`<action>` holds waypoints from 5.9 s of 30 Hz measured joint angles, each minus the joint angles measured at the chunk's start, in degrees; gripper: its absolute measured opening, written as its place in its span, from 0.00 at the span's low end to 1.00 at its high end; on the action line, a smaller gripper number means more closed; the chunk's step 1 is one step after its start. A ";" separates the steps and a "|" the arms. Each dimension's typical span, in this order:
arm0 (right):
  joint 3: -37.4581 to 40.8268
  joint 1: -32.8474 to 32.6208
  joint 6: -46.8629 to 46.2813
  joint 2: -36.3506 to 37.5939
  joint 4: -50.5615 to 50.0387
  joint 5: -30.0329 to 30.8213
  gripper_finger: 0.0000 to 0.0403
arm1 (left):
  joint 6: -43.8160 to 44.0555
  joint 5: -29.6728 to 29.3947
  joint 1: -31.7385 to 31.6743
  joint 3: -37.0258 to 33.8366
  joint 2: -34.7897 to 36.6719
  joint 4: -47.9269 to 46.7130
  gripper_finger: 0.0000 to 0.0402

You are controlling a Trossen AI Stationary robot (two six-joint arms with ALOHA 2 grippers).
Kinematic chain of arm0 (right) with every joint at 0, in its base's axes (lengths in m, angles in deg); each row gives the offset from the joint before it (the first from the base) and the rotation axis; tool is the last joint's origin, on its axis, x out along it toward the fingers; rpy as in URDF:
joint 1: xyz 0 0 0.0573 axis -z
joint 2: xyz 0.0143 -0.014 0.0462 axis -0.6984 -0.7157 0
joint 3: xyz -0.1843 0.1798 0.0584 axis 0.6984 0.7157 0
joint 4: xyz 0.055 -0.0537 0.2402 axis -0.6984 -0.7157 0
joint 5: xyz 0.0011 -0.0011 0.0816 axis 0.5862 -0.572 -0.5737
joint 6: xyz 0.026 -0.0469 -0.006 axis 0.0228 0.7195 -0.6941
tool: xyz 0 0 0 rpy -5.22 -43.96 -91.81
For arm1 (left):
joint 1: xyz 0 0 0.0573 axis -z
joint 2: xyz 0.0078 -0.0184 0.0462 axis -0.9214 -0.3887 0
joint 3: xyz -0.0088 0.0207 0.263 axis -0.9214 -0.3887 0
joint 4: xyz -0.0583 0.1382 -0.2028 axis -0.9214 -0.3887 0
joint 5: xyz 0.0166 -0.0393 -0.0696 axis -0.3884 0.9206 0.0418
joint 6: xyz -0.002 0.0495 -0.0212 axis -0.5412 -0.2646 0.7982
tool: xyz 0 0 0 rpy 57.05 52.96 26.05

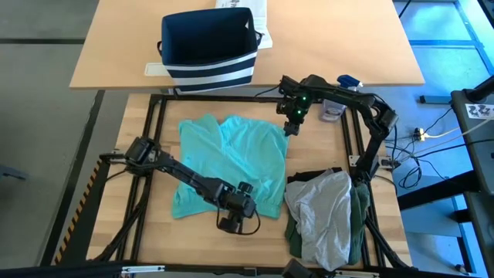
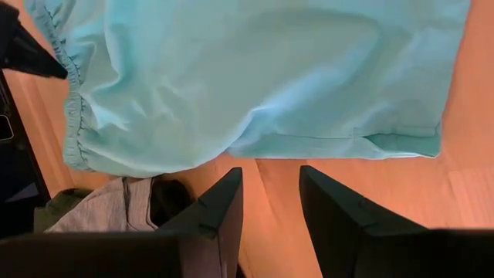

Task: Fold Laundry from Bin
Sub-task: Fold the blue shorts

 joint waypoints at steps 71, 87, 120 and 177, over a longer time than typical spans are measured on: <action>1.88 -28.80 2.93 -13.64 7.18 -6.18 0.01 | 51.23 -13.42 -21.49 -27.04 48.72 -44.61 0.00; -19.65 -14.63 3.72 -12.68 5.97 -4.36 0.01 | 53.59 -13.36 -5.35 -21.24 40.16 -16.65 0.00; -19.61 -8.70 5.18 -25.42 12.95 11.19 0.01 | 49.31 12.36 5.54 -21.07 15.27 -10.41 0.00; -19.63 -39.58 -20.28 -1.14 3.34 23.48 0.01 | 58.45 -6.40 39.38 -15.85 31.71 -25.41 0.16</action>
